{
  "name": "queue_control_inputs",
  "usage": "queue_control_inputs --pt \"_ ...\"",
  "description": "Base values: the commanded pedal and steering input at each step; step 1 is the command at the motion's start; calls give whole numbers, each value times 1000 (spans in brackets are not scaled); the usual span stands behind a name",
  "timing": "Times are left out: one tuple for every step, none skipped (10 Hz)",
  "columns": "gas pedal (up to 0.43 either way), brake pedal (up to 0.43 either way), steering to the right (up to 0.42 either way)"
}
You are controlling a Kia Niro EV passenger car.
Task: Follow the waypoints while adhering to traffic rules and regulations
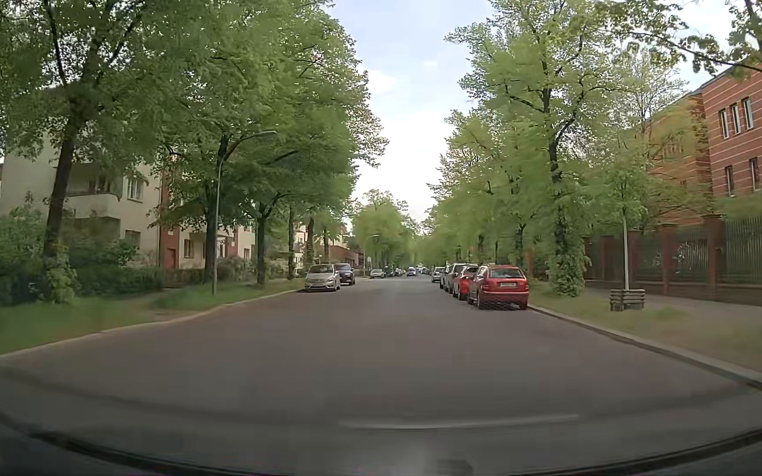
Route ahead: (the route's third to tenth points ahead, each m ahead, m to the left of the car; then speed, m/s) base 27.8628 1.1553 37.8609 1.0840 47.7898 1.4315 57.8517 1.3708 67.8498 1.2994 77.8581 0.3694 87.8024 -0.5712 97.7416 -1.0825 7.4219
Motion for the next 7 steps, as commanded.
queue_control_inputs --pt "370 18 0" --pt "370 18 0" --pt "370 18 0" --pt "370 18 0" --pt "370 18 0" --pt "370 18 0" --pt "370 18 0"
